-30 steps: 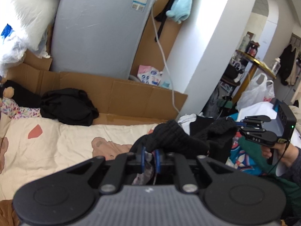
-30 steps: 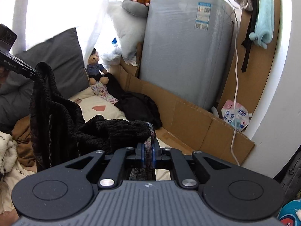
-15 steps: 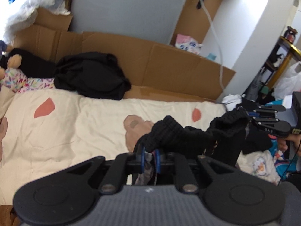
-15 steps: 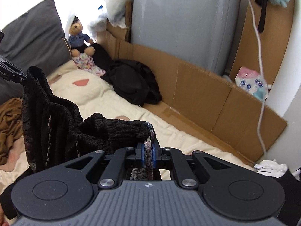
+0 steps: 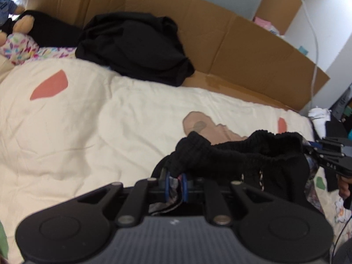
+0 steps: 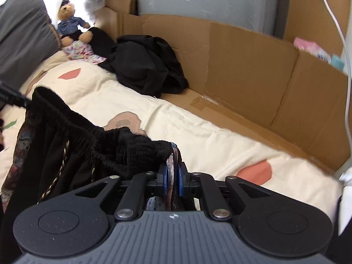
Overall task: Fold clothes
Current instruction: 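Lower the held pants toward the bed with both grippers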
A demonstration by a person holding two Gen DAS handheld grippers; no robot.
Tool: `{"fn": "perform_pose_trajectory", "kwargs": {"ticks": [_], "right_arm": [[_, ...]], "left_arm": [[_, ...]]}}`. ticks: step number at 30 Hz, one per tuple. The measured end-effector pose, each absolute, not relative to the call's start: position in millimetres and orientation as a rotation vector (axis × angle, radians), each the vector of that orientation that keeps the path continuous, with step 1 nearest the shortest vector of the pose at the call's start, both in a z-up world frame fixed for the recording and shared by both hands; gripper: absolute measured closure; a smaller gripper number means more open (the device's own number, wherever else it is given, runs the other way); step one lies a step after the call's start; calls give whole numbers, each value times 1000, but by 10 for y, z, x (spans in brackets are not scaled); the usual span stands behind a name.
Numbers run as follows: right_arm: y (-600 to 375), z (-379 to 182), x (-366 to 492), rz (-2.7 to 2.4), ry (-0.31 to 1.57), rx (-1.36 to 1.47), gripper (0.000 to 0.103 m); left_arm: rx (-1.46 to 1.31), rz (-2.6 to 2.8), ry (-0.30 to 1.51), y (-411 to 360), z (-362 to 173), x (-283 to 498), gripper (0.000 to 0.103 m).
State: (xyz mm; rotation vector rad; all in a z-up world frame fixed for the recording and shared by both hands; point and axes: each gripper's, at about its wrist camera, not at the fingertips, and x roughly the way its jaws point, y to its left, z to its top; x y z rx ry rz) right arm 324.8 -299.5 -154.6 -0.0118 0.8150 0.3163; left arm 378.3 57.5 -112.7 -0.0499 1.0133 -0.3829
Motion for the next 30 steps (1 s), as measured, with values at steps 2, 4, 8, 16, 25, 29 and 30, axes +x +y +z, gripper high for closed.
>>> {"fn": "perform_pose_trajectory", "kwargs": {"ticks": [2,4,8,16,25,29,30], "right_arm": [[-2991,-1602,3274,314,830,-10,87],[-3024,-1614,3266,319,831,-12,70],[-3173,-1559,3258,355,794,24,51],[-3308,-1772,3722,440,929,83,49],[-2954,-2023,3958,522,1026,-24,49],[-2753,-2032,3974,581,992,-123,50],[-2717,-2032,3990,592,988,-144,53]], "left_arm": [[-58,-359,1022,604,-1204,3818,91],[-58,-340,1030,644,-1268,3847,91],[-62,-319,1046,727,-1353,3888,91],[-61,-296,1069,803,-1486,3892,90],[-36,-265,1095,947,-1571,3832,90],[-45,-266,1088,966,-1578,3818,90],[-47,-266,1087,966,-1580,3819,90]]}}
